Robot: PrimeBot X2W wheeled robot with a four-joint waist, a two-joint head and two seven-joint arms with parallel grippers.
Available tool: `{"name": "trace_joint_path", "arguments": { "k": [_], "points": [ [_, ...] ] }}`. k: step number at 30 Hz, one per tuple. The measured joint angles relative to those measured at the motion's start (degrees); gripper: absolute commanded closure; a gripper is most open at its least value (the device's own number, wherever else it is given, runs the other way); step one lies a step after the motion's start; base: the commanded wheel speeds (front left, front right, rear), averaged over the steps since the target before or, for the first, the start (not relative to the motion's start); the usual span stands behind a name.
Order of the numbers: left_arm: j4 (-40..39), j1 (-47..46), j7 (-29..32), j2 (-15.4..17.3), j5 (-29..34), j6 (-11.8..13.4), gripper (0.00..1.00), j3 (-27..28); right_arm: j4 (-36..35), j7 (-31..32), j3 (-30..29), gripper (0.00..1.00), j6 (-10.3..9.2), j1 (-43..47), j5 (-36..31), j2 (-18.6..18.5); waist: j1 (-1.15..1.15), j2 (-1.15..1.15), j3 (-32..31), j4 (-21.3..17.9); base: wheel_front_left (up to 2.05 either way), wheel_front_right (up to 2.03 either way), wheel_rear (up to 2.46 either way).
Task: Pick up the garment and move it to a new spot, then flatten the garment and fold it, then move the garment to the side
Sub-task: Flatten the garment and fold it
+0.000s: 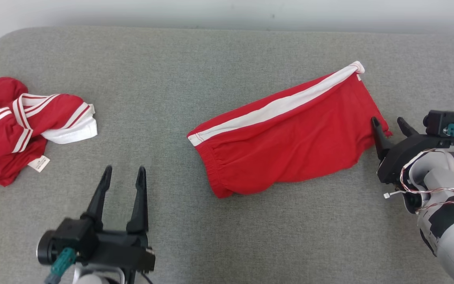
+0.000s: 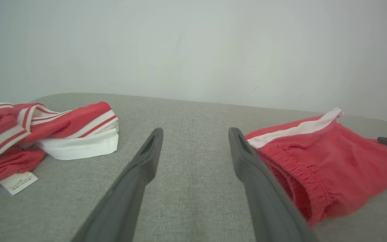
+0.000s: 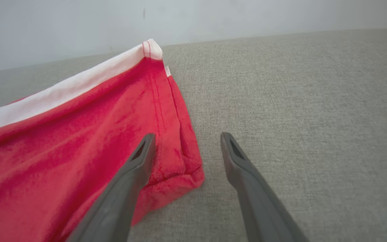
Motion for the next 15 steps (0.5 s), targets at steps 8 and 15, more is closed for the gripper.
{"name": "trace_joint_path", "arguments": {
  "k": [8, 15],
  "points": [
    [-0.4, 4.2, 0.0, -1.2, 1.6, -0.6, 0.0, 2.4, 3.3, 0.0, 0.9, 0.0, 0.0, 0.3, 1.6, 0.6, 0.0, 0.0, 0.2, 1.9, 0.0, 0.0, 0.0],
    [-0.4, 5.8, 0.0, -1.3, 0.6, -0.5, 0.0, 1.6, 5.8, 0.5, 1.3, 1.0, -0.01, -0.2, 2.6, 1.1, 0.01, 0.0, -0.1, 3.3, 0.0, 0.0, 0.0]
  ]
}}
